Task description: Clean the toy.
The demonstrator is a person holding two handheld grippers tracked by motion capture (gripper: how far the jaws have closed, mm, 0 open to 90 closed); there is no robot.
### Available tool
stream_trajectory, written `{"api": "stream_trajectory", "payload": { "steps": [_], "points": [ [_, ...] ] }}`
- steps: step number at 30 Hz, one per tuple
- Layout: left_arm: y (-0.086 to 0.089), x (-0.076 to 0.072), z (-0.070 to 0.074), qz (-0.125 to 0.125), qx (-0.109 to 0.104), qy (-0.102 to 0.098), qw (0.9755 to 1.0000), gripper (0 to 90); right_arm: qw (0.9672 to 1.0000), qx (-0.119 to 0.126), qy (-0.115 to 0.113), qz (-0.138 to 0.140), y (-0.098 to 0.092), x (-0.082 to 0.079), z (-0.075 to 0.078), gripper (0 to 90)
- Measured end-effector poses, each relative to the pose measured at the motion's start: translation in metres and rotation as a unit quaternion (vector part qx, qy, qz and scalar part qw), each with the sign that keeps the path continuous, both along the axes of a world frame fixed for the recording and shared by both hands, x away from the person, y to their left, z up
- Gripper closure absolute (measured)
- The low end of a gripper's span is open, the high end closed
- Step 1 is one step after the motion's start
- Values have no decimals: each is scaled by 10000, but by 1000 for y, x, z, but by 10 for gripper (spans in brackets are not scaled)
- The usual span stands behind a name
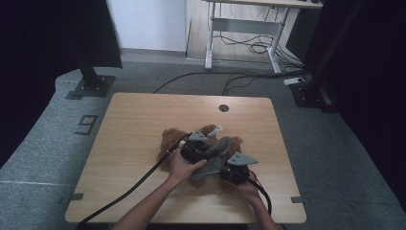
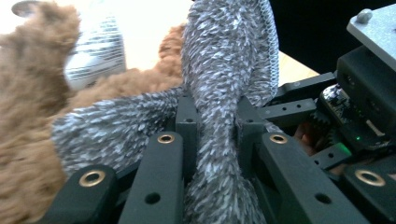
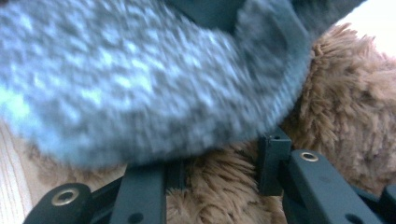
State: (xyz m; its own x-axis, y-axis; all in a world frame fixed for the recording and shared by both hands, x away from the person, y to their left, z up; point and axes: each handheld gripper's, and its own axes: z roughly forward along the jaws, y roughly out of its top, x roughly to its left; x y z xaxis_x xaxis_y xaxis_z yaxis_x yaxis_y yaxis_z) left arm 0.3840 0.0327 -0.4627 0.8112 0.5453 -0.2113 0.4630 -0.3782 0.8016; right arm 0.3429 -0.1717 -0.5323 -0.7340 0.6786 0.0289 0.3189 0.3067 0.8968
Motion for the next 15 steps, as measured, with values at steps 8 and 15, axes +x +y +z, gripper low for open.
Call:
{"api": "stream_trajectory", "payload": {
  "steps": [8, 15],
  "points": [
    [57, 15, -1, 677, 100, -81, 9976, 765, 10000, -14, -5, 22, -1, -2, -1, 626],
    [105, 10, 8, 909, -355, -124, 9951, 766, 10000, -46, 55, 69, 2, -4, -1, 630]
  ]
}}
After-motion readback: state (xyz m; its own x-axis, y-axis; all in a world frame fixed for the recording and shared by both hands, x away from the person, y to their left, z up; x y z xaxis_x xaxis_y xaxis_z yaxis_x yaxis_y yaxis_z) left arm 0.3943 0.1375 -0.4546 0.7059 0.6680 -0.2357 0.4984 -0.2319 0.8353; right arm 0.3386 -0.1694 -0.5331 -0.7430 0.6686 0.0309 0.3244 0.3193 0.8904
